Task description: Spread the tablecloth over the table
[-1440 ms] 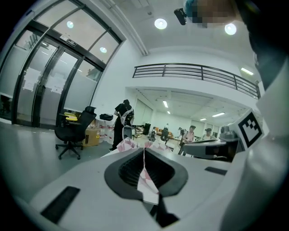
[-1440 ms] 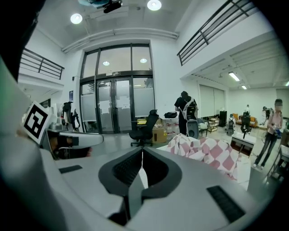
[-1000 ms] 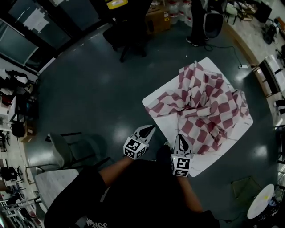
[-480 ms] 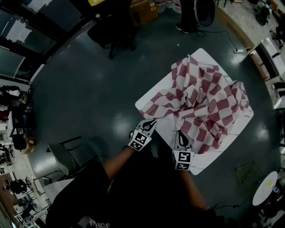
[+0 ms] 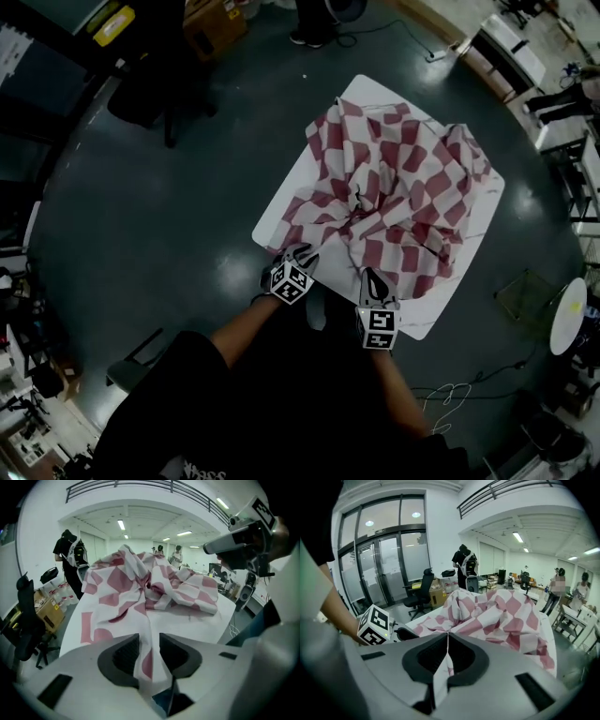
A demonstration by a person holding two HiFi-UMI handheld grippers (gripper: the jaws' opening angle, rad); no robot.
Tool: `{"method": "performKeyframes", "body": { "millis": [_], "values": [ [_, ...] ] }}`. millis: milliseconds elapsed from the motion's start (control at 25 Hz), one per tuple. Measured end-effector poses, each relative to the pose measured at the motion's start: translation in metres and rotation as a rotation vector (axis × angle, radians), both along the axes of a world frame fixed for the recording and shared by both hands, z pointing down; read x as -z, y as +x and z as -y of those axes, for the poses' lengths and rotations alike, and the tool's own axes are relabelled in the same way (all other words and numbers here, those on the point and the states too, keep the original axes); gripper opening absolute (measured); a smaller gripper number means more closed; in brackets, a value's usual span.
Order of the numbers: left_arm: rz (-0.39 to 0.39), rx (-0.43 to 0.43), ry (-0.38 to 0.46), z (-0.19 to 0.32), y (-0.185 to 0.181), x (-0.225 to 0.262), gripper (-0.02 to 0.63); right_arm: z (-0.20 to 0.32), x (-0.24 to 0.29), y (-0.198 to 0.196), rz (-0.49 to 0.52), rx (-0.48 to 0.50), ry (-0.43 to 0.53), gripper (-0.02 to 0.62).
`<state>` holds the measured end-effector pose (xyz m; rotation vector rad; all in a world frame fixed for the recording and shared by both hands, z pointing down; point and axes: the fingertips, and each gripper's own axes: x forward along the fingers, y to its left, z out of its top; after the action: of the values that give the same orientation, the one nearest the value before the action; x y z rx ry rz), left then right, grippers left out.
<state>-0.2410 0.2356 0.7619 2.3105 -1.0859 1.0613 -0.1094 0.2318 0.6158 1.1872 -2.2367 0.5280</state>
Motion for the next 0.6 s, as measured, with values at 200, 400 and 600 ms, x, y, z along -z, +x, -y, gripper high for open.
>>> {"method": "performKeyframes", "body": {
  "millis": [200, 400, 600],
  "values": [
    [-0.064, 0.014, -0.089, 0.005, -0.010, -0.011, 0.073, -0.008, -0.022, 0.003, -0.021, -0.110, -0.033, 0.018],
    [-0.142, 0.037, -0.106, 0.002, -0.040, 0.000, 0.023, -0.017, -0.068, -0.008, -0.070, -0.108, -0.075, 0.020],
    [-0.216, 0.058, -0.081, 0.002, -0.070, 0.029, 0.020, -0.010, -0.131, -0.004, -0.138, -0.090, -0.189, 0.180]
  ]
}}
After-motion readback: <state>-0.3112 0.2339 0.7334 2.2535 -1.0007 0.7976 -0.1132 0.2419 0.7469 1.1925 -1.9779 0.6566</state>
